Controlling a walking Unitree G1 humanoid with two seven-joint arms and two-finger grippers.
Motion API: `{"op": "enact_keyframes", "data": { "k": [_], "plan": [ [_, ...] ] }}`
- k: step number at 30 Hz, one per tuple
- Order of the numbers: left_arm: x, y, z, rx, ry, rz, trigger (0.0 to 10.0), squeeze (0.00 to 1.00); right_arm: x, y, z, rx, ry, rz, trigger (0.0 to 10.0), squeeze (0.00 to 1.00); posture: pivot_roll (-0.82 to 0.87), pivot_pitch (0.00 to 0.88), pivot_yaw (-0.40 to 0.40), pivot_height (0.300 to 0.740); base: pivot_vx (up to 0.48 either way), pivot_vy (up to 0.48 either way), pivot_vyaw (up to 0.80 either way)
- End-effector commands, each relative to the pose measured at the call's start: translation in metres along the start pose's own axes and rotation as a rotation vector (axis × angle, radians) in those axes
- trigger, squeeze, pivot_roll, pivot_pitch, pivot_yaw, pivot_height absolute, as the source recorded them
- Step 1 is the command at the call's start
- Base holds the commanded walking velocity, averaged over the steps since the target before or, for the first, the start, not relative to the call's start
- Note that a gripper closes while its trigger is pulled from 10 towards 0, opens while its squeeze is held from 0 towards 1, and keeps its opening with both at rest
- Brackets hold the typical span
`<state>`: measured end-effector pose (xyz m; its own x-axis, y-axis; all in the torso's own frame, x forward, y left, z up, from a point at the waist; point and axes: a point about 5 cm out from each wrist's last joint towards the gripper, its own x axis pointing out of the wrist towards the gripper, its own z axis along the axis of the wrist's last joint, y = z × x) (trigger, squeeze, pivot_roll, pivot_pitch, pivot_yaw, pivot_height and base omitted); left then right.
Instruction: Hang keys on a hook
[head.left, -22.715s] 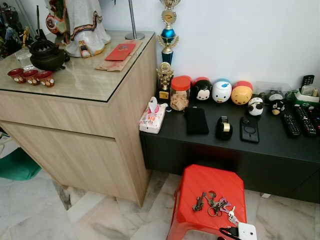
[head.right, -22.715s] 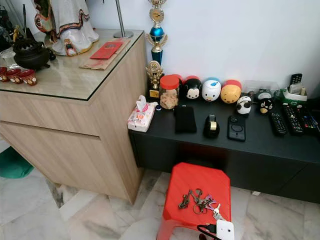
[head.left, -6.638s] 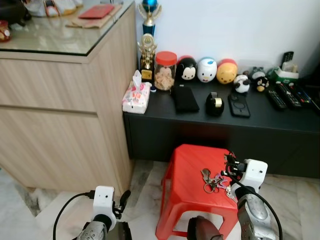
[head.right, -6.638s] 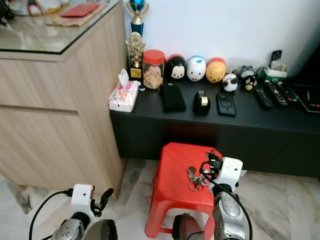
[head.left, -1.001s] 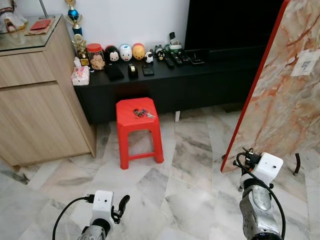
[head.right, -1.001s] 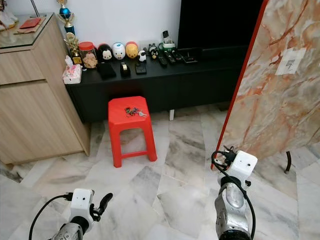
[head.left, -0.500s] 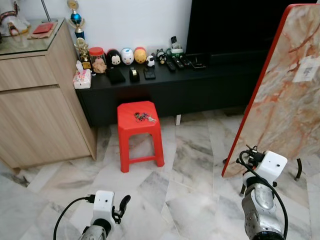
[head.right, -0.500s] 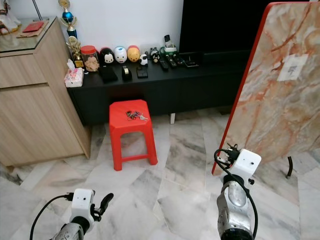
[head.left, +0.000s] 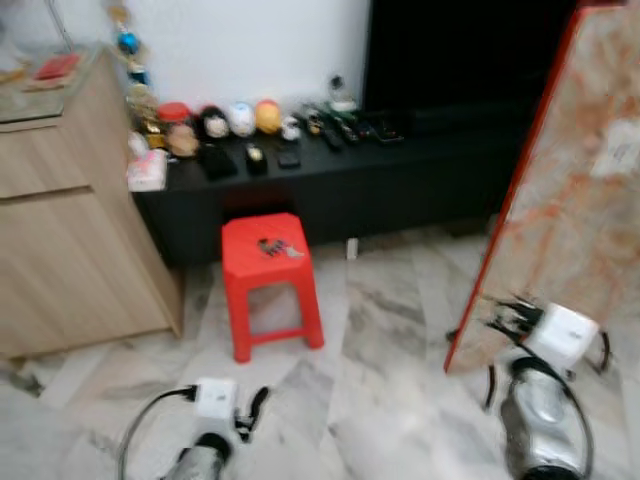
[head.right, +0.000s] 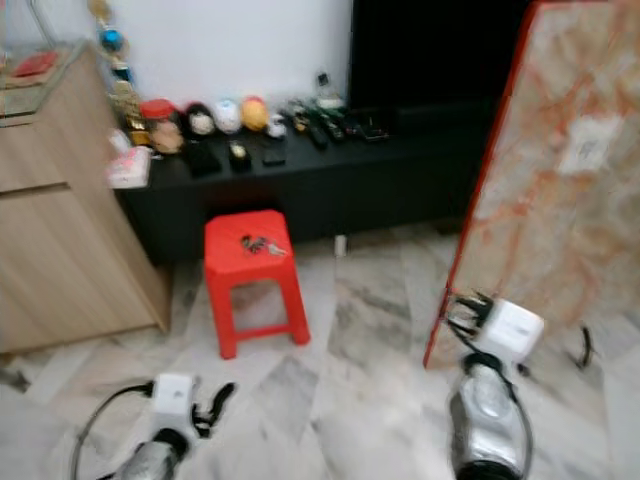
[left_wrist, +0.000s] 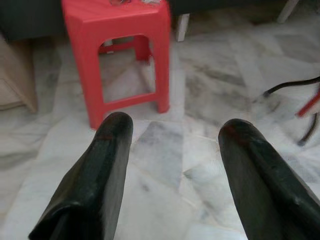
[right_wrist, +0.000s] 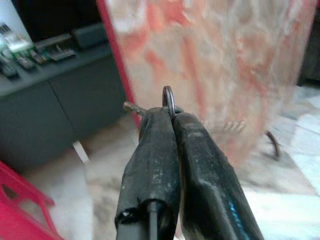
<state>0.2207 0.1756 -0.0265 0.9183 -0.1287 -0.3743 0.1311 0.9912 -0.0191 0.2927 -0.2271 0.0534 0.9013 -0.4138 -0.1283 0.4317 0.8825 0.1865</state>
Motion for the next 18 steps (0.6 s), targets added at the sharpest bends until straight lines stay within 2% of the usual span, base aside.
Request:
{"op": "enact_keyframes", "data": {
  "k": [1,8,12,18],
  "plan": [
    [-0.001,0.003,0.000,0.010,0.002,0.014,10.0,0.00,0.000,0.004,0.000,-0.002,0.000,0.018,10.0,0.00,0.00,0.000,-0.041,0.740,0.000,0.000,-0.77],
    [-0.001,0.003,-0.001,0.009,0.007,0.017,10.0,0.00,0.000,0.004,0.001,-0.003,-0.005,0.020,10.0,0.00,0.00,0.000,-0.043,0.740,0.000,0.000,-0.77],
    [-0.002,0.003,-0.006,0.004,0.031,0.016,10.0,0.00,0.000,0.004,0.002,-0.005,-0.016,0.018,10.0,0.00,0.00,0.000,-0.044,0.740,0.000,0.000,0.00],
    [-0.010,0.008,-0.027,0.002,0.133,0.038,10.0,0.00,0.001,0.005,0.002,-0.007,-0.017,0.022,10.0,0.00,0.00,0.000,-0.044,0.740,0.000,0.000,0.00]
  ]
}}
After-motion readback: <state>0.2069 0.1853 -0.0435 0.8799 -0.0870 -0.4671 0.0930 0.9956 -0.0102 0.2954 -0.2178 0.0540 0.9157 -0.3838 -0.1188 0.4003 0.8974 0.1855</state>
